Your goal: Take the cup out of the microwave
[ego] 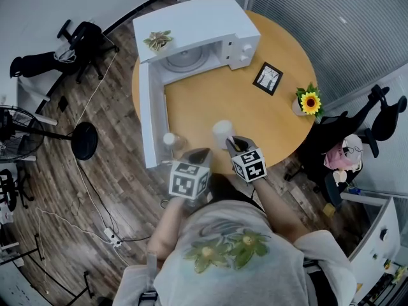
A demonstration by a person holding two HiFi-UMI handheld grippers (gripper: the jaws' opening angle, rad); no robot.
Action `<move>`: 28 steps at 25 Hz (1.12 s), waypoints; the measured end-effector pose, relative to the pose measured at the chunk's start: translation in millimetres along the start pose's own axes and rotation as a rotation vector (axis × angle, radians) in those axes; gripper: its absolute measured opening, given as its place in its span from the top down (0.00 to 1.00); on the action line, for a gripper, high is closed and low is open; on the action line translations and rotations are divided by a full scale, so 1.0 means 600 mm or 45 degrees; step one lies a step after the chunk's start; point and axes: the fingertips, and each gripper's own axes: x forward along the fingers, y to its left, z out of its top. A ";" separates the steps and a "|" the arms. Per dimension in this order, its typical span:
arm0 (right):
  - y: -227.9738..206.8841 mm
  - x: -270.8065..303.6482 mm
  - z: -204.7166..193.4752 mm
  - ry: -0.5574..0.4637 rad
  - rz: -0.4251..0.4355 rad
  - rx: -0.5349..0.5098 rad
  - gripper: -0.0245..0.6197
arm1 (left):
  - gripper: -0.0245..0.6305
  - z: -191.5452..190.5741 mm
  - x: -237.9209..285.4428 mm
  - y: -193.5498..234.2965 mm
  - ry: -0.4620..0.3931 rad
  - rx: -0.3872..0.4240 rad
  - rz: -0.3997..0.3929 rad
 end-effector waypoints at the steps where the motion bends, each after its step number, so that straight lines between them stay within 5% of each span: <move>1: -0.001 -0.003 -0.005 0.014 -0.002 0.003 0.88 | 0.96 -0.001 0.000 -0.001 0.002 0.001 -0.001; 28: -0.002 -0.040 -0.107 0.176 -0.050 -0.009 0.87 | 0.96 -0.039 0.004 -0.035 0.046 0.022 -0.030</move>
